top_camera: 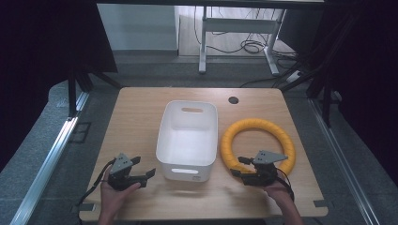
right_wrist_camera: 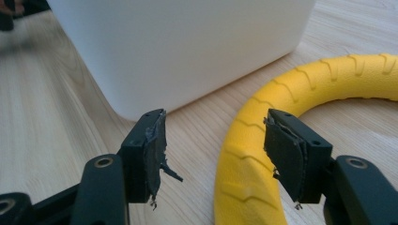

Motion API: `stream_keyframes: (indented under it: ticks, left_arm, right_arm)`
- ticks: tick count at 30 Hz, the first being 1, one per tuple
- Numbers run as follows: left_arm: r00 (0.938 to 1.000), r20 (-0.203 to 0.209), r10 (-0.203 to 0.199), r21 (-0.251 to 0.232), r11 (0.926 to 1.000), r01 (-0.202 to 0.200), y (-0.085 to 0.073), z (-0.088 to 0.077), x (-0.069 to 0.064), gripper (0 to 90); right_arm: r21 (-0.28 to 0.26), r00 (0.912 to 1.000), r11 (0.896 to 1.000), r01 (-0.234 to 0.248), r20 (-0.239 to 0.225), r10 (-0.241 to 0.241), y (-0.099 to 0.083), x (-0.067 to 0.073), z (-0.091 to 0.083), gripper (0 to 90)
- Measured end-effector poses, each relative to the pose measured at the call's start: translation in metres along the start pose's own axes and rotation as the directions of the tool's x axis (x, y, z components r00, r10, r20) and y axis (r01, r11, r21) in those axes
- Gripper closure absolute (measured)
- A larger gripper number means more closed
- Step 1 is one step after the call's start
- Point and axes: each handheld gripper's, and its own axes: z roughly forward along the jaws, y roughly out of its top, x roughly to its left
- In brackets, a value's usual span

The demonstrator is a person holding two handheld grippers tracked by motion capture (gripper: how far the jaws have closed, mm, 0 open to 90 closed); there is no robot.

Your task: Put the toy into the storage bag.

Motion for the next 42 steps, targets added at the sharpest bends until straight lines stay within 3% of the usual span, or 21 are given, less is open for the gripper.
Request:
stream_keyframes:
  ticks: [2,5,11,25,32,37,38,40,42]
  left_arm:
    - [0.9998,0.021,0.003,0.009,0.9999,-0.004,-0.002,-0.002,-0.002,19.6]
    - [0.9999,0.014,0.01,0.029,0.9995,-0.01,-0.004,-0.003,-0.006,19.3]
    - [0.9997,0.023,0.012,0.032,0.9994,-0.012,0.001,-0.003,-0.011,19.2]
    - [0.9976,0.048,0.051,0.081,0.9952,-0.055,-0.004,0.008,-0.019,19.6]
    - [0.9959,0.077,0.047,0.059,0.9969,-0.052,-0.001,0.01,-0.016,21.2]
    - [0.9963,0.065,0.056,0.079,0.995,-0.062,-0.002,0.013,-0.017,21.2]
    - [0.9968,0.055,0.058,0.09,0.994,-0.062,-0.002,0.013,-0.017,21.2]
    - [0.9968,0.056,0.057,0.096,0.9934,-0.063,-0.002,0.013,-0.017,21.2]
    - [0.9969,0.056,0.055,0.101,0.993,-0.061,-0.003,0.015,-0.018,21.1]
  right_arm:
    - [-0.005,1.0,1.0,0.007,-0.002,-0.007,0.003,-0.002,-0.001,38.9]
    - [-0.002,0.9999,1.0,0.009,-0.009,-0.009,0.005,-0.004,-0.001,37.8]
    - [0.031,0.9989,0.999,-0.025,-0.039,0.026,0.003,-0.012,-0.001,36.4]
    - [0.102,0.9998,0.995,-0.013,0.014,0.012,0.009,-0.01,0.003,35.2]
    - [0.136,0.9991,0.991,-0.011,0.041,0.005,0.017,-0.006,-0.001,35.4]
    - [0.209,0.9975,0.978,-0.02,0.071,0.005,0.027,-0.015,-0.017,35.3]
    - [0.256,0.9977,0.967,-0.012,0.068,-0.006,0.032,-0.021,-0.021,35.1]
    - [0.271,0.9975,0.962,-0.01,0.069,-0.009,0.033,-0.023,-0.021,35.0]
    - [0.307,0.9975,0.952,0.0,0.068,-0.022,0.037,-0.027,-0.022,34.7]
